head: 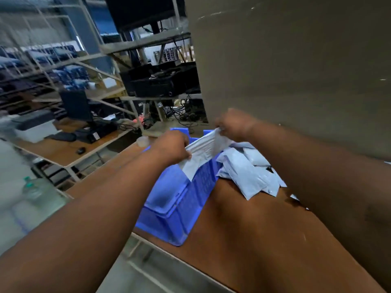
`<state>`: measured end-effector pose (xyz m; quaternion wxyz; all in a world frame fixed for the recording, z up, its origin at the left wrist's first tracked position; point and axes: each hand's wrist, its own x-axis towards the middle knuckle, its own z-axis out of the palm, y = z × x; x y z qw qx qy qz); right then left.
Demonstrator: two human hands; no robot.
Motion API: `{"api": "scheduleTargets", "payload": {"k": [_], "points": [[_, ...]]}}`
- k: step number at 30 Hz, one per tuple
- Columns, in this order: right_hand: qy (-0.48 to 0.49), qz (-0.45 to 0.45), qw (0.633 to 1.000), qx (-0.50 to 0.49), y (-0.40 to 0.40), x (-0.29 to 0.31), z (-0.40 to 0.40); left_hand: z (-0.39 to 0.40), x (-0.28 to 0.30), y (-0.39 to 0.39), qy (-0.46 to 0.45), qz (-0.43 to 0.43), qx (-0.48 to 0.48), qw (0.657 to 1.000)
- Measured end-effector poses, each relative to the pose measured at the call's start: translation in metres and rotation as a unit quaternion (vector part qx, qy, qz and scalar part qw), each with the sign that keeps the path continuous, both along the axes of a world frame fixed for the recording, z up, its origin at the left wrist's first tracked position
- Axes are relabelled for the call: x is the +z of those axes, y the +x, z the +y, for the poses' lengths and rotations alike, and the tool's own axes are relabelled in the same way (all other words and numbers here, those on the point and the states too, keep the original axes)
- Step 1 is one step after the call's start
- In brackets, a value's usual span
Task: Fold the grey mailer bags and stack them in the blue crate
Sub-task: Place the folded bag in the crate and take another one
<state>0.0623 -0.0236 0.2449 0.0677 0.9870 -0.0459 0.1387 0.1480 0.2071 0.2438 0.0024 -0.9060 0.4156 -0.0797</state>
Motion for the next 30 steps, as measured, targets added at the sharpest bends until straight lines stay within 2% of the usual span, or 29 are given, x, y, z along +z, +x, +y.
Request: {"api": "scheduleTargets", "payload": {"k": [4, 8, 11, 15, 22, 27, 30], "points": [[-0.022, 0.016, 1.000, 0.012, 0.095, 0.003, 0.032, 0.032, 0.000, 0.079, 0.014, 0.030, 0.046, 0.998], [-0.064, 0.064, 0.996, 0.010, 0.185, -0.027, 0.053, 0.046, -0.034, 0.150, 0.063, 0.041, 0.068, 0.995], [-0.076, 0.070, 0.994, -0.024, 0.234, -0.053, 0.063, 0.044, -0.064, 0.195, 0.104, 0.102, 0.079, 0.986], [-0.028, 0.114, 0.991, -0.066, 0.289, -0.094, 0.058, 0.030, -0.095, 0.232, 0.135, 0.150, 0.099, 0.974], [0.020, 0.212, 0.972, -0.100, 0.344, -0.133, 0.058, 0.006, -0.133, 0.272, 0.181, 0.134, 0.112, 0.968], [0.102, 0.211, 0.964, -0.124, 0.373, -0.156, 0.059, -0.016, -0.155, 0.280, 0.184, 0.163, 0.163, 0.956], [0.104, 0.197, 0.969, -0.103, 0.379, -0.165, 0.062, -0.020, -0.164, 0.283, 0.200, 0.152, 0.166, 0.954]]}}
